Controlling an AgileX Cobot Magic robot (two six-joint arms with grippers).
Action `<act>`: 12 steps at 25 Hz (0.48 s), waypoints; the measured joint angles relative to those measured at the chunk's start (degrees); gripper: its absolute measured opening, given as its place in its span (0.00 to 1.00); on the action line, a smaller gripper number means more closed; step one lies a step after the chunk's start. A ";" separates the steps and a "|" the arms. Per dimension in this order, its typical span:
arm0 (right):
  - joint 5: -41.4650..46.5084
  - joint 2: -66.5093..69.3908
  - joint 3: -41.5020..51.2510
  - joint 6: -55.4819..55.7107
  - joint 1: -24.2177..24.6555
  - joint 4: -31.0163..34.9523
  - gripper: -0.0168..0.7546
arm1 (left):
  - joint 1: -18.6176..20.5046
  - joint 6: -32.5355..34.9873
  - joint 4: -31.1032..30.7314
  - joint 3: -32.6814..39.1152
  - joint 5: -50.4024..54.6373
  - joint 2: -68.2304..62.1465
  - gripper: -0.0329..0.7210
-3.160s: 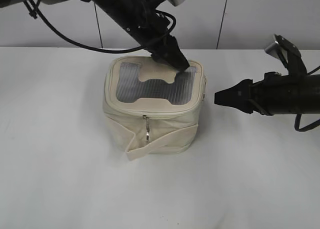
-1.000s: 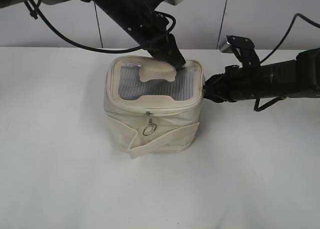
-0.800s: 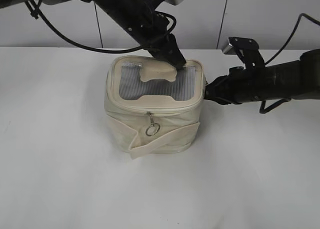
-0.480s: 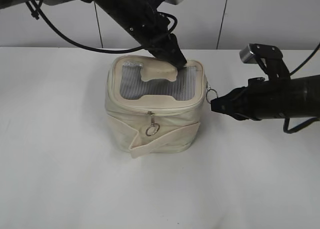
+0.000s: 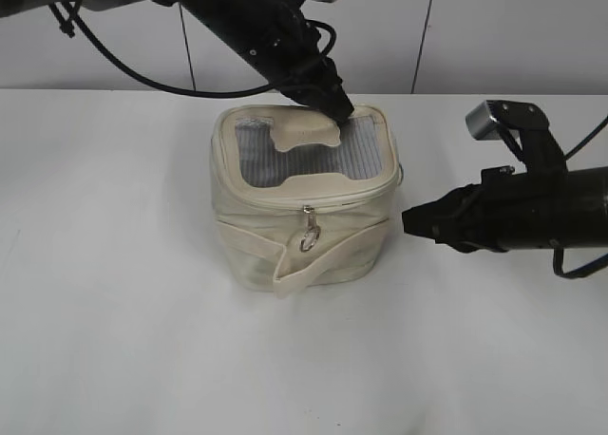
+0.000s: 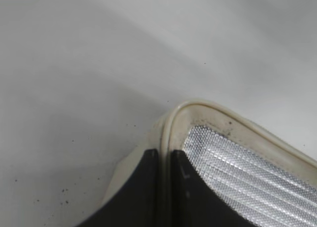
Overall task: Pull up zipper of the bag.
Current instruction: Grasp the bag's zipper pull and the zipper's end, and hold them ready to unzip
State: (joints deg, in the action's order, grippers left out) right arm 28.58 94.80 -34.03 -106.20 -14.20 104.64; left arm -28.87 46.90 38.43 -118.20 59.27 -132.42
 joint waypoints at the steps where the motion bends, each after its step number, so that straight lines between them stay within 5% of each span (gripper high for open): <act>1: -1.29 0.28 -0.95 -0.76 0.00 0.00 0.11 | 0.00 0.00 0.00 0.00 0.00 0.00 0.10; 6: -3.08 4.31 -7.94 -6.85 0.00 -0.12 0.48 | 0.00 0.00 -0.38 0.00 -0.13 0.00 0.10; 12: -2.40 10.97 -14.57 -11.40 0.24 -0.07 0.56 | 0.68 0.00 -3.04 -0.06 -2.87 0.00 0.10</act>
State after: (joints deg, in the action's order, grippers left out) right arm 26.18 105.77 -48.60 -117.60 -13.96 104.56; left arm -28.19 46.90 35.38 -118.26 56.40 -132.42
